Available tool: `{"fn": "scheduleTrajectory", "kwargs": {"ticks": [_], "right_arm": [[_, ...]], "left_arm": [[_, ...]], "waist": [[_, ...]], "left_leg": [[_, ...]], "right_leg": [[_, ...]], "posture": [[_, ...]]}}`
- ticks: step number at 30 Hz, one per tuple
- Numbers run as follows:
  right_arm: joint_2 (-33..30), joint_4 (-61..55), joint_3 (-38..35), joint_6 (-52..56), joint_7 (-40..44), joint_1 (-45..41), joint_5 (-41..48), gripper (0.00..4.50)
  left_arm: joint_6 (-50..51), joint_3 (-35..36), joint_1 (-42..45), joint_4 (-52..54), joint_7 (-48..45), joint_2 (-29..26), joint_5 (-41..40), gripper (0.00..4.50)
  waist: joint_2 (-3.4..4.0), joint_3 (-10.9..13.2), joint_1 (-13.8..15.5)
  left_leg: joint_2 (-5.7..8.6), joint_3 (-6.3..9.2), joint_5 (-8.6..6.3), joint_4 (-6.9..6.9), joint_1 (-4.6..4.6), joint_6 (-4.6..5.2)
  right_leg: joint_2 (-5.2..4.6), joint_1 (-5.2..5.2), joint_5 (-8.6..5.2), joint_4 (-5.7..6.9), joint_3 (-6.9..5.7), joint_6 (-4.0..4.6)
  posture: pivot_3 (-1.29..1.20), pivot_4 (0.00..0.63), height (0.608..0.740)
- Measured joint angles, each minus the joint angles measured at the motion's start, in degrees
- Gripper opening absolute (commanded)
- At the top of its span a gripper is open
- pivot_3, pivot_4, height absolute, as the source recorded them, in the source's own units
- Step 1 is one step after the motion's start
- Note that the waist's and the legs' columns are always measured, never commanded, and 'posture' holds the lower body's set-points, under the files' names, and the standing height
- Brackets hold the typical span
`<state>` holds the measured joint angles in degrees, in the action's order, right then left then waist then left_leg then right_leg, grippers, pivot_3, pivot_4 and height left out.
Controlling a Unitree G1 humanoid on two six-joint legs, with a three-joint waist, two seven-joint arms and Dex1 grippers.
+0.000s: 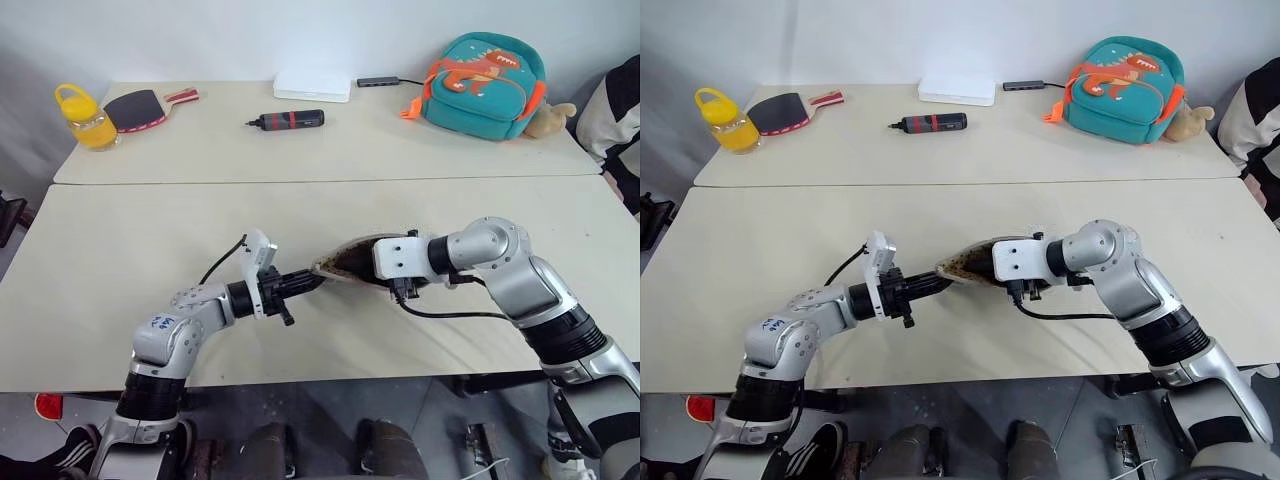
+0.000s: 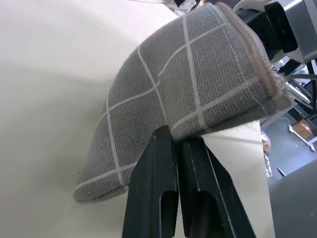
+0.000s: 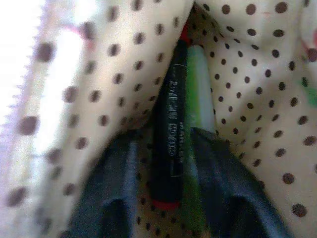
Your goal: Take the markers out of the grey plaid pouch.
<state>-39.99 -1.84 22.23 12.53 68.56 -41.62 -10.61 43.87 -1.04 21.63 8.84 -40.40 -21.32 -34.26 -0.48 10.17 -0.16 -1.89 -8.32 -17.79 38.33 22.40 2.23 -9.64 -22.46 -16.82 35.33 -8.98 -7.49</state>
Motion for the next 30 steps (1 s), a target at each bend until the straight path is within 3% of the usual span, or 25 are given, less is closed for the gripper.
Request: {"fn": "scheduleTrajectory", "kwargs": {"ticks": [13, 19, 25, 30], "right_arm": [[0.81, 2.29, 2.37, -1.29, -2.17, 0.04, -4.07, 1.90], [0.94, 2.45, 2.52, -0.06, -2.11, 0.49, -4.23, 0.56], [0.92, 1.36, 1.30, 1.02, -1.66, 0.88, -2.48, 0.56], [0.35, -3.50, -3.71, 5.79, -0.69, 1.89, 2.96, 0.56]], "left_arm": [[0.49, -0.05, 0.00, 0.02, 0.14, 0.12, -0.03, 0.00], [0.48, -0.14, 0.00, 0.02, 0.23, 0.32, -0.02, 0.00], [-0.42, -0.16, -0.01, 0.02, 0.15, -0.04, 0.45, 0.00], [-6.87, 0.96, 0.37, -0.31, -1.10, -1.71, 2.33, 0.00]], "waist": [[0.00, 0.00, -0.11], [0.00, 0.00, -0.10], [0.00, 0.00, -0.08], [0.00, 0.00, -0.06]], "left_leg": [[-0.01, -0.01, 0.00, 0.00, -0.01, -0.01], [0.00, -0.01, 0.00, 0.01, -0.01, -0.01], [-0.01, 0.00, 0.00, 0.00, 0.00, -0.01], [-0.01, 0.00, 0.00, -0.03, 0.01, -0.01]], "right_leg": [[0.01, 0.01, 0.00, 0.01, 0.00, 0.00], [0.00, 0.01, 0.00, 0.00, 0.02, 0.00], [0.00, 0.01, 0.00, -0.01, 0.01, 0.00], [0.00, -0.02, 0.00, -0.04, 0.00, 0.01]], "posture": [[0.00, 0.150, 0.740], [0.00, 0.150, 0.740], [0.00, 0.150, 0.740], [0.00, 0.150, 0.740]]}}
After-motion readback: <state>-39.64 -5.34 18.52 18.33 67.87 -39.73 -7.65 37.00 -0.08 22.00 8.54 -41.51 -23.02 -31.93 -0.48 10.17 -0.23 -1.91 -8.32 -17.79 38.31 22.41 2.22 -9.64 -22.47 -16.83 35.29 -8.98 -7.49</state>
